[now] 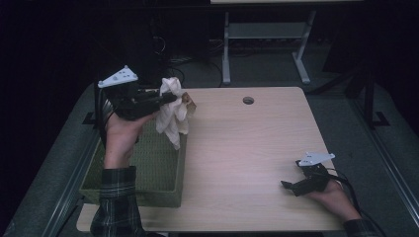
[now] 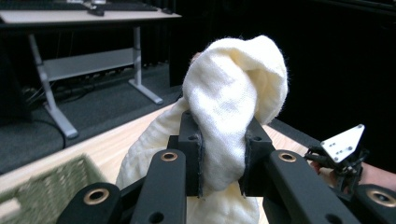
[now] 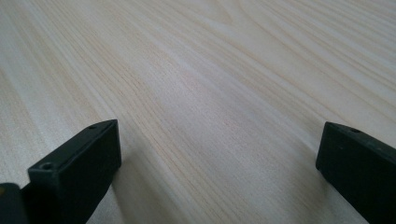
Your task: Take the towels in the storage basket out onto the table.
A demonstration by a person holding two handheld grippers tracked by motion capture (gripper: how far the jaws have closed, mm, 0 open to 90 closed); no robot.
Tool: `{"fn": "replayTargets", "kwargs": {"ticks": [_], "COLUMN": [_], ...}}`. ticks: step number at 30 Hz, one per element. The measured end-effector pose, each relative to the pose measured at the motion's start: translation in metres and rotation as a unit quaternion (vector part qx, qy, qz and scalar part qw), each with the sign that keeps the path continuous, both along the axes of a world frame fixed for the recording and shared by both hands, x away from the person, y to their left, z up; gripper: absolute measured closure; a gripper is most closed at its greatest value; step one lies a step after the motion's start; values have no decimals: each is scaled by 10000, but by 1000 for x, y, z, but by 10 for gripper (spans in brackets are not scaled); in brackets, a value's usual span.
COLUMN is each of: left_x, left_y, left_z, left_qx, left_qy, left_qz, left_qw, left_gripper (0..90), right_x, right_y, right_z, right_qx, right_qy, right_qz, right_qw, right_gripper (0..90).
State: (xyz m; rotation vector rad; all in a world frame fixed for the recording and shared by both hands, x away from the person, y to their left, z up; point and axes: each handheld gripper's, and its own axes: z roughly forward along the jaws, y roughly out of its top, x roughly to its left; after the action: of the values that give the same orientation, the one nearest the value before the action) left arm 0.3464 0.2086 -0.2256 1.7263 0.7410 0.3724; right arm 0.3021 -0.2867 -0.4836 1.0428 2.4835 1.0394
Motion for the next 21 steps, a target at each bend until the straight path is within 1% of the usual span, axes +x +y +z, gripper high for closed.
{"fn": "replayTargets", "kwargs": {"ticks": [2,3,5,10,11,12,13,14,15,17,18,19,20,21], "left_x": [-1,-1,-1,-2,-2,-2,-2,-1,-1,0,1,1,2,2], "left_y": [-10,-10,-18,-39,-44,-53,-53,-64,-64,-74,-82,-82,-91,-91], "left_z": [8,8,12,15,14,11,11,6,6,0,-5,-5,-11,-11], "left_qx": [9,9,3,1,15,43,43,86,86,104,111,111,119,119], "left_qy": [-82,-82,-153,-203,-199,-190,-190,-170,-170,-120,-59,-59,5,5], "left_qz": [-94,-94,-169,-397,-452,-550,-550,-686,-686,-770,-856,-856,-941,-941], "left_qw": [9999,9999,9997,9990,9988,9983,9983,9975,9975,9969,9962,9962,9955,9955], "left_gripper": [742,742,742,742,742,742,742,742,742,742,742,741,742,742], "right_x": [0,0,0,0,0,0,0,0,0,0,0,0,0,0], "right_y": [0,0,0,0,0,0,0,0,0,0,0,0,0,0], "right_z": [0,0,0,0,0,0,0,0,0,0,0,0,0,0], "right_qx": [-1,-1,2,0,1,1,1,1,1,1,1,1,0,0], "right_qy": [1,1,8,6,6,6,6,7,7,6,6,6,7,7], "right_qz": [-2,-2,-5,2,3,2,2,1,1,2,6,6,7,7], "right_qw": [10000,10000,10000,10000,10000,10000,10000,10000,10000,10000,10000,10000,10000,10000], "right_gripper": [0,0,0,0,0,0,0,0,0,0,0,0,0,0]}}
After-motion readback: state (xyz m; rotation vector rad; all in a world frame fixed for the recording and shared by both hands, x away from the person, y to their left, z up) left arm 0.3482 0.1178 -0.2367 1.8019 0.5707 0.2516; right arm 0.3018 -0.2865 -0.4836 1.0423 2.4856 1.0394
